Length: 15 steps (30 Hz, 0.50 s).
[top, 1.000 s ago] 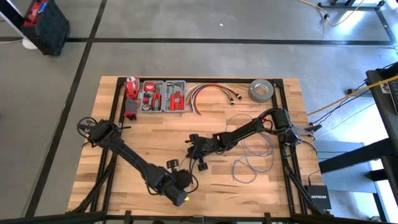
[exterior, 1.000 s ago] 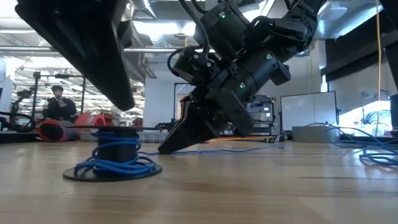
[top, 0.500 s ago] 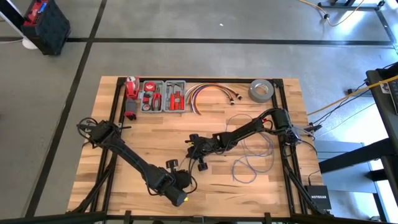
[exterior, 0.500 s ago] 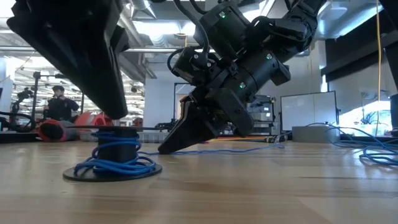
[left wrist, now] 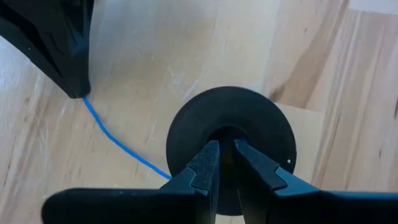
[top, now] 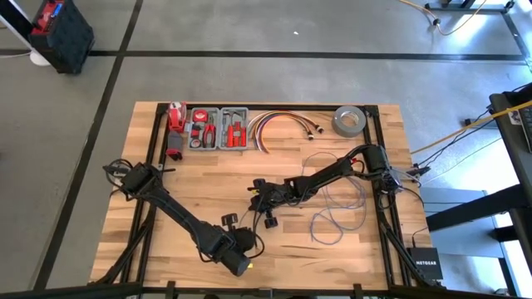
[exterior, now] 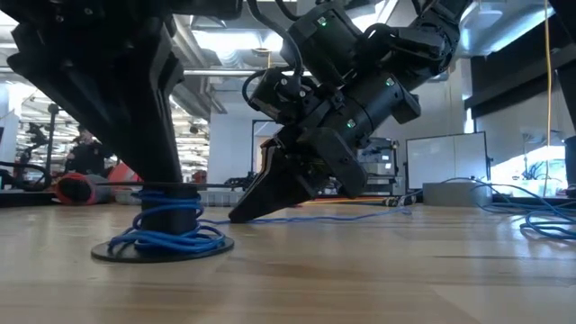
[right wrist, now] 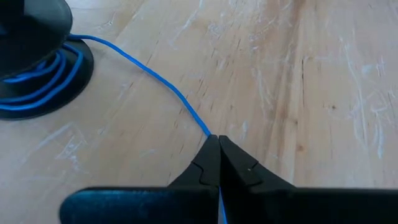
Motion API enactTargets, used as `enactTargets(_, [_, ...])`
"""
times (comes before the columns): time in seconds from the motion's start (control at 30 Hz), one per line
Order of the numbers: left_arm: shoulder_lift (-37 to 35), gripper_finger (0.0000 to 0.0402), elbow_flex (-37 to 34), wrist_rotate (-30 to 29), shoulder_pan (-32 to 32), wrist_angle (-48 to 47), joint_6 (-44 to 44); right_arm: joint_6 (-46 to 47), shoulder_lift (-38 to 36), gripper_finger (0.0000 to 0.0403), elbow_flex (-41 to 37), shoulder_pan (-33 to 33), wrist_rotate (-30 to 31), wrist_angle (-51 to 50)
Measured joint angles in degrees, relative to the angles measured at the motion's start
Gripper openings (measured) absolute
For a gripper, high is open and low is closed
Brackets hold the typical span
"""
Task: Coil cords
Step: Uncoil the blue wire into the black spool
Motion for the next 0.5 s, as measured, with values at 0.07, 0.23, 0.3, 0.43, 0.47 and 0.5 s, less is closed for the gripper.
enactTargets(0.07, [0.0,0.004,0.0,-0.1,0.0,0.1,-0.2,0.0,0.0,0.0001,0.0,0.0,0.0,0.1])
enactTargets(0.23, [0.0,0.004,0.0,0.3,0.0,0.2,-0.3,0.0,0.0,0.0001,0.0,0.0,0.0,0.2])
enactTargets(0.3, [0.0,0.004,0.0,1.2,0.0,0.2,-0.5,0.0,0.0,0.0001,0.0,0.0,0.1,0.2])
enactTargets(0.43, [0.0,0.004,0.0,2.5,-0.5,0.0,-1.6,0.0,-2.6,0.0001,0.1,0.4,1.9,-3.5])
enactTargets(0.47, [0.0,0.004,0.0,2.9,-0.7,-0.3,-1.7,0.0,-3.7,0.0001,0.0,0.6,3.0,-6.2])
enactTargets(0.5, [-0.1,0.004,0.0,3.6,-0.8,-0.6,-2.2,0.0,-5.0,0.0001,-0.1,1.1,4.8,-9.3])
